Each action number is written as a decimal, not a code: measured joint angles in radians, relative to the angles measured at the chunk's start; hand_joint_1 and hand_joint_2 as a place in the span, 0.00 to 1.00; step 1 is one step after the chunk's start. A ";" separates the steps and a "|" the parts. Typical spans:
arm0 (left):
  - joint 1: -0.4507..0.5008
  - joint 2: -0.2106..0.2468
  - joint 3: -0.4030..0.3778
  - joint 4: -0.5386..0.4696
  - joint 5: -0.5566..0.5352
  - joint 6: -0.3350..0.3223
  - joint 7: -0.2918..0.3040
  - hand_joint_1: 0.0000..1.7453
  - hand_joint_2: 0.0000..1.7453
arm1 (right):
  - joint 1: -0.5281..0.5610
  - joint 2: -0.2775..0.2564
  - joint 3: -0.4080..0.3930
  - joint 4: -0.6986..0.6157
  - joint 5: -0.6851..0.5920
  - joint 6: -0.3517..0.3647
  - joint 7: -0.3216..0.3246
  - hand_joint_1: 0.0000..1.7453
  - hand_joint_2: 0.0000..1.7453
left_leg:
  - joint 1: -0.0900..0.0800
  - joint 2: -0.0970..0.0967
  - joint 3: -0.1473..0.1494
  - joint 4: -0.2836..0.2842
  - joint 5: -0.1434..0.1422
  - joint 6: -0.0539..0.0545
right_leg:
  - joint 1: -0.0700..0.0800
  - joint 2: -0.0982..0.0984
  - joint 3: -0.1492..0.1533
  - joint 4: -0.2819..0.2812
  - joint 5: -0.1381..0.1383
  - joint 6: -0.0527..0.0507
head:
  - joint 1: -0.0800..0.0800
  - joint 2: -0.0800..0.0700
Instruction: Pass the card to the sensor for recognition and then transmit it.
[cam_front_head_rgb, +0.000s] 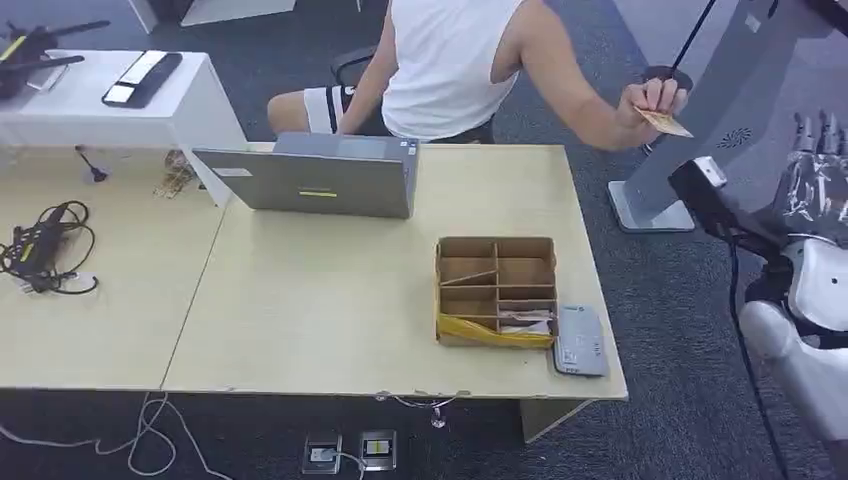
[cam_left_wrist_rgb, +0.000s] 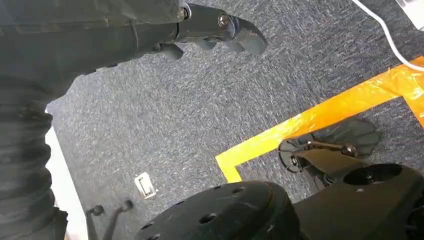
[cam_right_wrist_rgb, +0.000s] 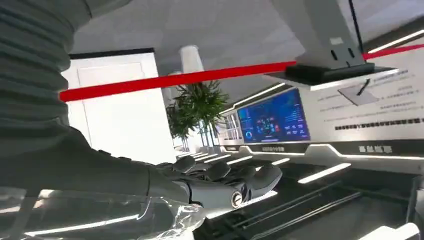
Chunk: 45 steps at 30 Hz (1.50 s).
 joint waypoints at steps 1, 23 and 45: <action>0.000 0.000 -0.002 0.000 -0.002 0.000 0.000 0.00 1.00 | -0.008 0.014 0.034 0.000 0.003 -0.010 -0.002 0.00 1.00 | 0.000 0.001 0.000 0.000 0.000 0.000 | 0.000 0.002 -0.001 0.000 0.000 0.000 | 0.000 0.000; 0.001 0.005 -0.017 -0.007 -0.006 0.000 0.005 0.00 1.00 | -0.034 0.146 0.310 0.067 -0.041 -0.117 -0.068 0.00 1.00 | 0.001 0.002 0.000 0.000 0.000 -0.001 | 0.001 0.003 -0.002 0.000 0.000 0.000 | 0.000 0.000; 0.001 0.005 -0.018 -0.008 -0.010 0.000 0.008 0.00 1.00 | -0.043 0.168 0.332 0.099 -0.043 -0.129 -0.071 1.00 1.00 | 0.001 0.002 0.001 0.000 0.000 -0.001 | 0.001 0.003 -0.002 0.000 0.000 0.000 | 0.000 0.000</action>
